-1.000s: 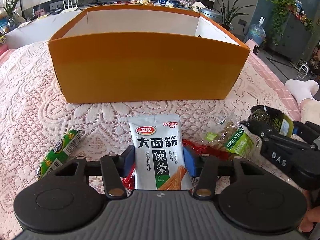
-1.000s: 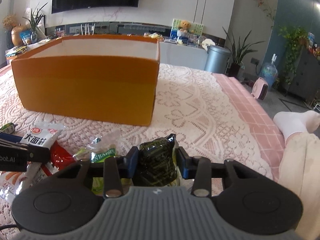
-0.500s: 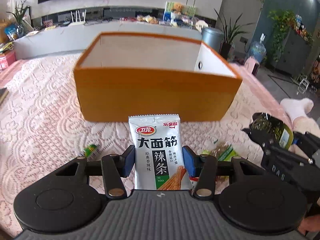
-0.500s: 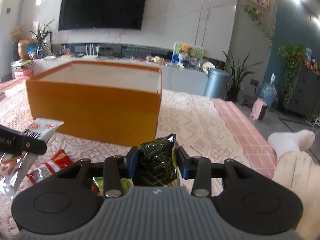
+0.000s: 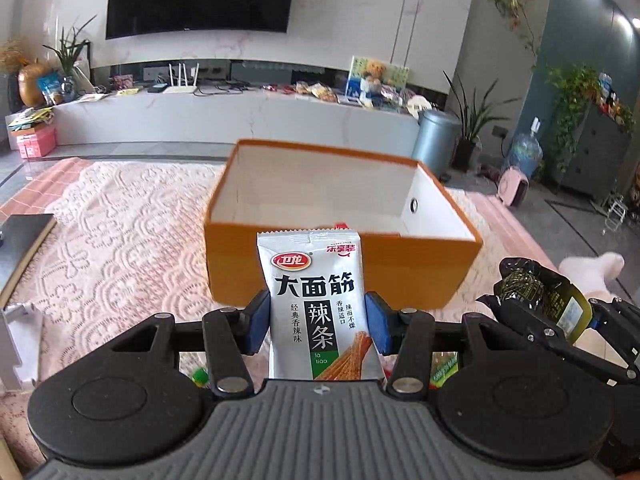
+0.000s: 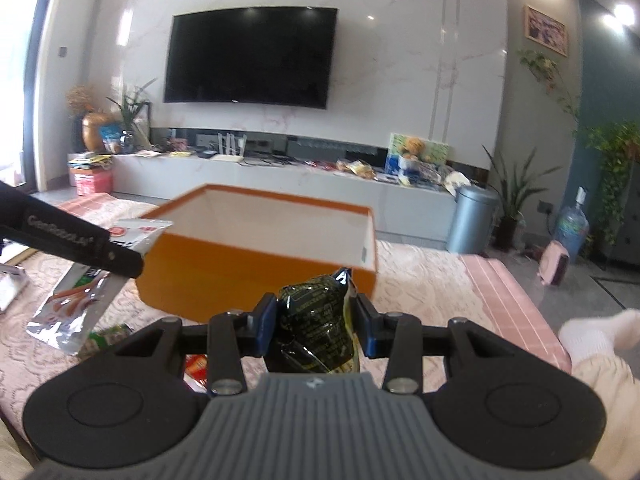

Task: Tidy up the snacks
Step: 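Carry both snacks into the orange box and open both tools to release them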

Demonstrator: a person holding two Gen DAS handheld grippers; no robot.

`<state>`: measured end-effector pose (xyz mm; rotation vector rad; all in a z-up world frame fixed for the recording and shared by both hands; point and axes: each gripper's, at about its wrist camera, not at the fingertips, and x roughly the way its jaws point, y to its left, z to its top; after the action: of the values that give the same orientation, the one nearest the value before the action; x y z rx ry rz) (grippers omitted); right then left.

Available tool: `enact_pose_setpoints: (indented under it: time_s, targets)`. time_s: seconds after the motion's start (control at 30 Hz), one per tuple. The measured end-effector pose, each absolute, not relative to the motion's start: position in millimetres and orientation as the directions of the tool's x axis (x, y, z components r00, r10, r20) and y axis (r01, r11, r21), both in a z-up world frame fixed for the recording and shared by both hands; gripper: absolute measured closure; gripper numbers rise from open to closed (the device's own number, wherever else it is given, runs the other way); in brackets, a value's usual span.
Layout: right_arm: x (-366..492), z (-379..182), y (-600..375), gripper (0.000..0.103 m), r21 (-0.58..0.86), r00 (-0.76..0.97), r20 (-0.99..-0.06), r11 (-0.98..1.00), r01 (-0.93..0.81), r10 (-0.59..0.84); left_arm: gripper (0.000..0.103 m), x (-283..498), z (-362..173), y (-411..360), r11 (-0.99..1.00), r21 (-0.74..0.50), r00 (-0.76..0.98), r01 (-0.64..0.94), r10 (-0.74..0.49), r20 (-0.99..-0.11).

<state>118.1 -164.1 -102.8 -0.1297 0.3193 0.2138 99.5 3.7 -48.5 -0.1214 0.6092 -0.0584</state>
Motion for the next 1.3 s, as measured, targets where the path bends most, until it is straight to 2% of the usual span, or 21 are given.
enact_pose_setpoints:
  time_s: [0.33, 0.73, 0.87, 1.0, 1.3]
  targets:
    - [148.2, -57.3, -134.9, 0.064, -0.169, 0.931, -0.261, 0.937, -0.304, 0.255, 0.046, 132.4, -16.2, 18.1, 0.995, -0.101, 0.849, 0.024, -0.073, -0.523]
    - [231.4, -14.9, -110.6, 0.064, -0.183, 0.912, -0.284, 0.917, -0.353, 0.295, 0.046, 194.4, 1.1, 23.8, 0.998, -0.034, 0.848, 0.061, -0.07, -0.525]
    - [266.0, -13.1, -103.6, 0.064, -0.172, 0.898, -0.333, 0.918, -0.358, 0.288, 0.046, 220.0, -7.1, 22.9, 0.998, -0.011, 0.826, 0.069, -0.063, -0.56]
    - [303.2, -21.9, -96.9, 0.064, -0.151, 0.865, -0.422, 0.919, -0.364, 0.273, 0.046, 245.1, -21.9, 26.1, 0.998, -0.014, 0.787, 0.063, -0.058, -0.614]
    - [372.2, -67.0, -90.6, 0.064, -0.104, 0.765, -0.607, 0.933, -0.345, 0.216, 0.046, 278.2, -59.9, 10.4, 0.985, 0.144, 0.743, 0.096, 0.026, -0.669]
